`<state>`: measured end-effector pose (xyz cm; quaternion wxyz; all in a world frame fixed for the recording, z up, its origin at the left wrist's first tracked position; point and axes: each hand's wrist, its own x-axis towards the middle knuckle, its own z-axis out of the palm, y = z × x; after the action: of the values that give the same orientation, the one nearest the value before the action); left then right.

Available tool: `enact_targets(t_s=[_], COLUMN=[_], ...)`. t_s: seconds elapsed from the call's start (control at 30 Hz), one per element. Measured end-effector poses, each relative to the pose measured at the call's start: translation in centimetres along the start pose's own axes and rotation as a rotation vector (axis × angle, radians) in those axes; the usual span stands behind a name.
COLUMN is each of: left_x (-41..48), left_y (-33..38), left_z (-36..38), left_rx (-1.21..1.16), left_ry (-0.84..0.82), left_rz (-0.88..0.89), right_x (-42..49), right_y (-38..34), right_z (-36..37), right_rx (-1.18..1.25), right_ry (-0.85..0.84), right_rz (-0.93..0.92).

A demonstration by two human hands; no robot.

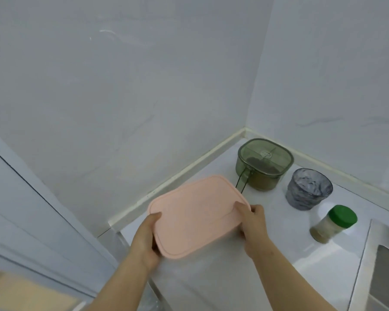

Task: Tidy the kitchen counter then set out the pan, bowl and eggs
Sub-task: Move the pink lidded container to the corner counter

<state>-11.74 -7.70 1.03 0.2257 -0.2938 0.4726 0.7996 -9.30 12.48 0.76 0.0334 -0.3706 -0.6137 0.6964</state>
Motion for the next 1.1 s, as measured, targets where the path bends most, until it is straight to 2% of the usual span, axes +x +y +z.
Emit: enact_targets(t_s=[0.1, 0.27, 0.47, 0.8, 0.93, 1.1], left_x=[0.5, 1.2, 0.8, -4.8, -8.6, -16.6], left_y=[-0.1, 1.0, 2.9, -1.4, -4.7, -11.0], left_z=[-0.1, 0.4, 3.2, 5.5, 5.8, 5.1], left_rx=[-0.029, 0.017, 0.217, 0.504, 0.605, 0.750], left_ry=[-0.082, -0.204, -0.357, -0.677, -0.798, -0.938], left_rz=[-0.013, -0.145, -0.058, -0.114, -0.152, -0.244], right_x=[-1.0, -4.1, -8.0, -18.9, -24.0, -33.2], right_y=[0.1, -0.3, 0.2, 4.3, 6.9, 11.7], right_z=[-0.3, -0.7, -1.4, -5.0, -7.0, -10.2], right_rx=[0.141, 0.249, 0.411, 0.656, 0.738, 0.844], right_ry=[0.034, 0.084, 0.239, 0.702, 0.841, 1.092], right_rz=[0.024, -0.011, -0.013, -0.143, -0.169, -0.206])
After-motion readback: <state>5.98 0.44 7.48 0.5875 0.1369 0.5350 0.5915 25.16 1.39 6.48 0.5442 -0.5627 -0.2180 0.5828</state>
